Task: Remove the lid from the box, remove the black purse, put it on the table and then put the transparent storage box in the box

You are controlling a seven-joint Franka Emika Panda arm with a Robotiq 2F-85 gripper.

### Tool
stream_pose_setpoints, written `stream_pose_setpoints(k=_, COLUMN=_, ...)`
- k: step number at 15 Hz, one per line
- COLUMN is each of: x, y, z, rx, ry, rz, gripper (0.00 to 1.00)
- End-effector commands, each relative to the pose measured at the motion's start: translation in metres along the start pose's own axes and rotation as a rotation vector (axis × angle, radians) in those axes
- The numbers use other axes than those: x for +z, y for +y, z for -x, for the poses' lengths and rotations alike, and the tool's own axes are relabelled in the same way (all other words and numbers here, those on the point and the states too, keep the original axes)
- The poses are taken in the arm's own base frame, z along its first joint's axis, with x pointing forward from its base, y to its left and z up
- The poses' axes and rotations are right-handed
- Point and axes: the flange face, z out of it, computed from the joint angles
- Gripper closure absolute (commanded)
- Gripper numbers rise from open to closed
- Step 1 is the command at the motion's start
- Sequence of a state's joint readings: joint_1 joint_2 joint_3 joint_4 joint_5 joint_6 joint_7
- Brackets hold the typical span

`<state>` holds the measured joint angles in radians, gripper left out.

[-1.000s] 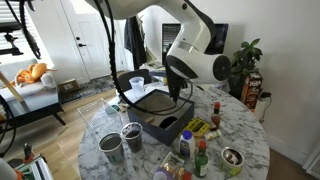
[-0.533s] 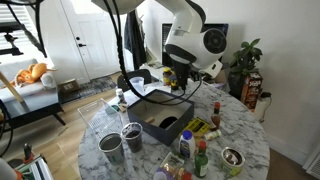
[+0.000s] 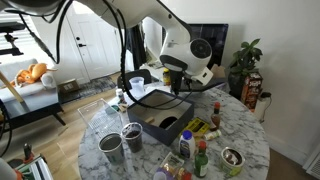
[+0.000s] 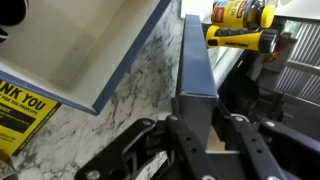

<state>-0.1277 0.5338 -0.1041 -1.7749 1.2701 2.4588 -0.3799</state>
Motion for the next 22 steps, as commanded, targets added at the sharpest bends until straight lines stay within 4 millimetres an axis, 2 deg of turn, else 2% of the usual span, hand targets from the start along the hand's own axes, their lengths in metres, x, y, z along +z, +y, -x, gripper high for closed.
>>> stream_pose_setpoints(k=1, x=0.026, y=-0.010, z=0.003, rx=0.009, ry=0.032, rz=0.029, gripper=0.91)
stream_pose_setpoints(k=8, x=0.049, y=-0.030, z=0.000, rx=-0.099, ry=0.148, rz=0.086, gripper=0.91)
stream_pose_setpoints(k=9, x=0.050, y=-0.031, z=-0.001, rx=-0.106, ry=0.155, rz=0.094, gripper=0.87)
stream_pose_setpoints(k=10, x=0.051, y=-0.031, z=-0.001, rx=-0.112, ry=0.163, rz=0.108, gripper=0.74)
stream_pose_setpoints(k=11, x=0.051, y=-0.029, z=-0.002, rx=-0.114, ry=0.166, rz=0.117, gripper=0.42)
stream_pose_setpoints(k=12, x=0.050, y=-0.030, z=-0.002, rx=-0.119, ry=0.173, rz=0.123, gripper=0.40)
stream_pose_setpoints(k=13, x=0.048, y=-0.030, z=-0.003, rx=-0.130, ry=0.188, rz=0.133, gripper=0.34)
stream_pose_setpoints(k=17, x=0.035, y=-0.032, z=-0.007, rx=-0.166, ry=0.245, rz=0.166, gripper=0.04)
stream_pose_setpoints(k=18, x=0.030, y=-0.031, z=-0.007, rx=-0.166, ry=0.255, rz=0.183, gripper=0.00)
stream_pose_setpoints(k=20, x=0.019, y=-0.029, z=0.002, rx=-0.175, ry=0.218, rz=0.217, gripper=0.00)
stream_pose_setpoints(k=22, x=0.009, y=-0.023, z=0.023, rx=-0.234, ry=0.104, rz=0.290, gripper=0.00)
